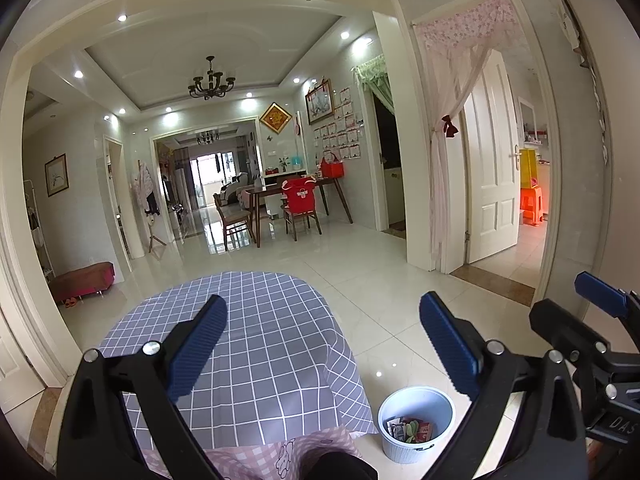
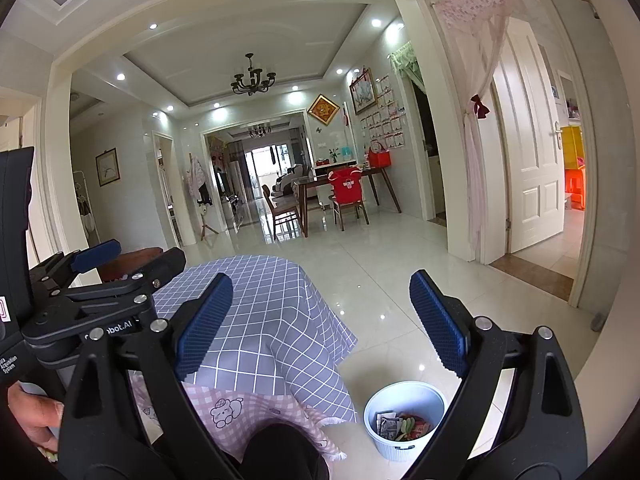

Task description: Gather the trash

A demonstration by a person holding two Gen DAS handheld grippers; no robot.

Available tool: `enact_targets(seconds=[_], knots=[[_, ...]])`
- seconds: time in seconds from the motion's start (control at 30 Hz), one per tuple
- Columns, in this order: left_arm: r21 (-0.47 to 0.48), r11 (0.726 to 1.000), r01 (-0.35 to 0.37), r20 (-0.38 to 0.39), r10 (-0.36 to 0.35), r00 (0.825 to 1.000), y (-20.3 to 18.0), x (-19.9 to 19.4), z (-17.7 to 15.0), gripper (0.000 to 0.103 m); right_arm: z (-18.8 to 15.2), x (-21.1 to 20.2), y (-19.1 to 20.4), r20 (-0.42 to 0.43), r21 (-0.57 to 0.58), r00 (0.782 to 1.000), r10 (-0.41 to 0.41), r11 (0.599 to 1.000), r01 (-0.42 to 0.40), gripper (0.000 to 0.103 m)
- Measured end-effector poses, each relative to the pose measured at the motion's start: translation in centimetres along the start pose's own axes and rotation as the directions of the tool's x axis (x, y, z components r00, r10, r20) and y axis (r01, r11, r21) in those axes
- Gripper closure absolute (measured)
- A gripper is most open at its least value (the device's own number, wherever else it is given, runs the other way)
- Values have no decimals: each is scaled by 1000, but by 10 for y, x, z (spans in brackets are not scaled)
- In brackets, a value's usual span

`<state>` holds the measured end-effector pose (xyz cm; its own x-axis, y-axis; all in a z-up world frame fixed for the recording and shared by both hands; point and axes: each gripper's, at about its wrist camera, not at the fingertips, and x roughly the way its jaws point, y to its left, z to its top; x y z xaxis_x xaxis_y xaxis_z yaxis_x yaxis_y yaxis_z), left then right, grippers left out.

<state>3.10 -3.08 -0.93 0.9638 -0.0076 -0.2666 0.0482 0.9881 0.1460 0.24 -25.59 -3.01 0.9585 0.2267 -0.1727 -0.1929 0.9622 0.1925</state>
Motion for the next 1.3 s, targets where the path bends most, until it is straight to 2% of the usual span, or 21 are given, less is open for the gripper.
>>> enact_targets(seconds=[1.3], knots=[[16,1000,4,3,-4,1000,3,2,-4,8,1,1,0,-2,2,1000,3,1000,-3,14]])
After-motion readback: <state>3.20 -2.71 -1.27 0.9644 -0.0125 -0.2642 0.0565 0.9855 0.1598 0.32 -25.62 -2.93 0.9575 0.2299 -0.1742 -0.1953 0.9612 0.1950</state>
